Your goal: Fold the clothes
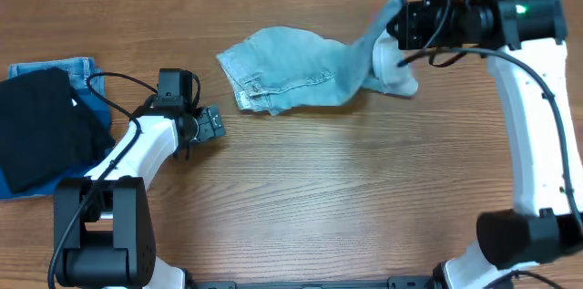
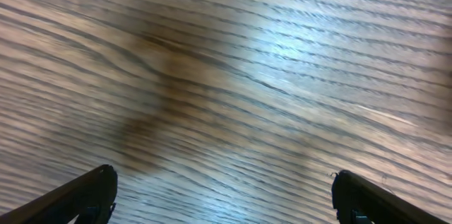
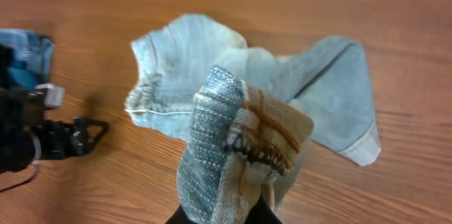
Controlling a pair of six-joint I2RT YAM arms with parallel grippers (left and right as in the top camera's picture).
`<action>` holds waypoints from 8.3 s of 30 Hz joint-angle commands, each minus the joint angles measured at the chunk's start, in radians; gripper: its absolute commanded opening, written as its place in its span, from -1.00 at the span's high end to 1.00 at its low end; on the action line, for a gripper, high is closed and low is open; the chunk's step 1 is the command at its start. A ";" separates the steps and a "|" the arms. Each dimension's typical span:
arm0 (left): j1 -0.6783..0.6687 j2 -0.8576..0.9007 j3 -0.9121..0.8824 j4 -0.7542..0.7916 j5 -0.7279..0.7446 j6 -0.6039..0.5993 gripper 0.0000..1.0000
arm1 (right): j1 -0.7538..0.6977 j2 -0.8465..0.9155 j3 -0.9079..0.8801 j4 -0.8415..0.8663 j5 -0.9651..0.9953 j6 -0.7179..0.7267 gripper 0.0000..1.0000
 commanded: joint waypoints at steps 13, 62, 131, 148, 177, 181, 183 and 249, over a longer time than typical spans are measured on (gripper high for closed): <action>-0.172 -0.016 0.022 0.206 0.478 -0.085 -1.00 | -0.002 0.014 -0.019 0.008 0.018 -0.006 0.92; -0.346 0.259 0.021 0.646 0.139 -0.183 0.15 | -0.002 0.014 -0.019 -0.010 0.018 -0.006 0.92; 0.126 -0.553 0.037 0.096 0.312 0.096 0.92 | 0.048 0.014 -0.884 0.164 -0.044 0.111 -0.10; 0.126 -0.553 0.037 0.090 0.312 0.095 0.92 | 0.052 0.014 -1.032 0.444 -0.044 0.114 -0.09; 0.091 -0.555 0.591 -0.200 0.510 0.290 0.92 | 0.001 -0.196 0.480 -0.250 0.386 0.158 0.92; 0.091 -0.563 0.691 -0.234 0.683 0.306 0.92 | 0.001 -0.211 0.597 -0.278 0.464 0.168 0.92; 0.091 -0.566 0.712 -0.235 0.678 0.305 0.92 | 0.001 -0.216 0.607 -0.280 0.478 0.178 0.92; 0.015 0.343 1.083 -1.017 0.531 0.497 -0.59 | -0.541 0.304 -0.166 -0.342 0.420 0.185 0.48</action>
